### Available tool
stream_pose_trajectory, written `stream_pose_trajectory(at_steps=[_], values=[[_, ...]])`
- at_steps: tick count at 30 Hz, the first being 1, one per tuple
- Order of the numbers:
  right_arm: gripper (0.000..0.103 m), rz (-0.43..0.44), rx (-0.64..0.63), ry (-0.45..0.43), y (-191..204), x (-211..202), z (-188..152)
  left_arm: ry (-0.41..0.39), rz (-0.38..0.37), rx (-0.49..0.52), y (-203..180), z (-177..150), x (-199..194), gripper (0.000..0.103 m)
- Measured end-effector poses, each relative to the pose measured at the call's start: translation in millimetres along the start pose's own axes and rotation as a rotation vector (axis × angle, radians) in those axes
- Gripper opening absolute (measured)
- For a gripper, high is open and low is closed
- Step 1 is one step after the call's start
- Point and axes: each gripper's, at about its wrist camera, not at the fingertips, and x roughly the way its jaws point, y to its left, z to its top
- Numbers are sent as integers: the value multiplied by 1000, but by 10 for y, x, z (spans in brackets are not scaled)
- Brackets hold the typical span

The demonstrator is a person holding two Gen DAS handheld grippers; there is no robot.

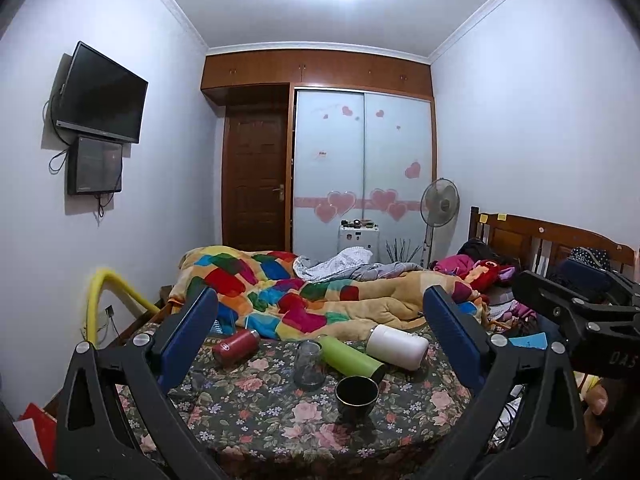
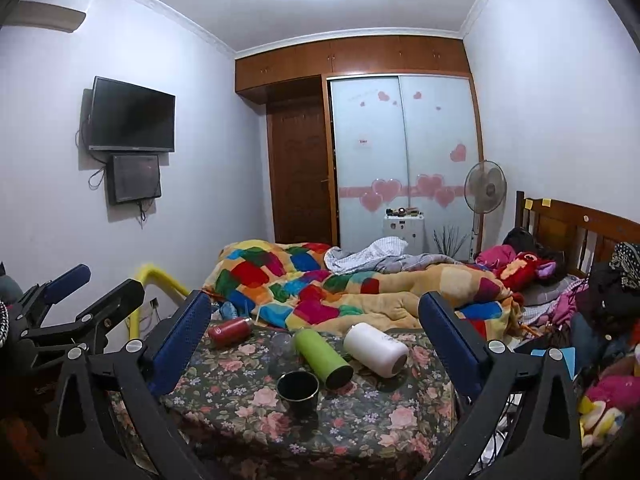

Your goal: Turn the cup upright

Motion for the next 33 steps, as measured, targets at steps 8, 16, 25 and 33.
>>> stream_pose_trajectory(at_steps=[8, 16, 25, 33], values=[[103, 5, -7, 8, 13, -39, -45, 2, 0, -1, 9, -6, 14, 103], [103, 13, -19, 21, 40, -36, -60, 12, 13, -7, 49, -51, 40, 103], [103, 18, -22, 29, 46, -33, -47, 27, 20, -20, 81, -77, 73, 103], [103, 17, -23, 30, 49, -34, -46, 38, 21, -30, 105, -74, 96, 103]])
